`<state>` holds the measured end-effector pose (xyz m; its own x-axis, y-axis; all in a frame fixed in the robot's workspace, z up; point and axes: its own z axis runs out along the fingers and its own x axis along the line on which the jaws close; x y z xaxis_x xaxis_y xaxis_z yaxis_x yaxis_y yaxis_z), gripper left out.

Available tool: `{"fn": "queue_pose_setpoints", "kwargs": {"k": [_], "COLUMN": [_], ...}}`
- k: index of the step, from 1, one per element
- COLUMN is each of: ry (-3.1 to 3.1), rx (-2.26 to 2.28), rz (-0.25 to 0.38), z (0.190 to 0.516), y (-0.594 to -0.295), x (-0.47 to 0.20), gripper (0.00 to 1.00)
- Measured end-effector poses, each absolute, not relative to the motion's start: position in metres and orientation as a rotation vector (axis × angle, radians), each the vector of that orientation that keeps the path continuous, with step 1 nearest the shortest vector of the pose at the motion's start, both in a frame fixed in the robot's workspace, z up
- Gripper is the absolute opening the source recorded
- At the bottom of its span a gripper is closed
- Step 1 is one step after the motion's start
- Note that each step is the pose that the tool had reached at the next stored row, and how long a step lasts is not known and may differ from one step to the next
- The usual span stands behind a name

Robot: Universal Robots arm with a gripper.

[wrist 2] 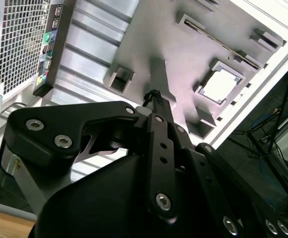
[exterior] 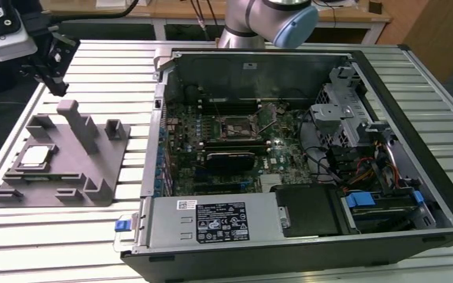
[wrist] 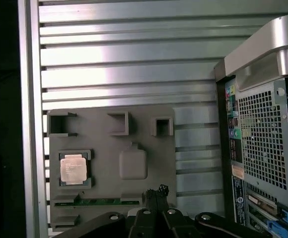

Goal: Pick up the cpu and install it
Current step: 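Reach for the cpu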

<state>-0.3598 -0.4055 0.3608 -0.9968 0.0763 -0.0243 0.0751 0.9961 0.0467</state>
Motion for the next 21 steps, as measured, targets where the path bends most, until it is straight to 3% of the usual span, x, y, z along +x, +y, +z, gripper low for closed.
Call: {"fn": "queue_pose_setpoints", "kwargs": {"k": [21], "ry": [3.113], "rx": [0.118], "rz": [0.071], "z": [0.341], "y": [-0.411], "x": [-0.409], "gripper": [0.11]}}
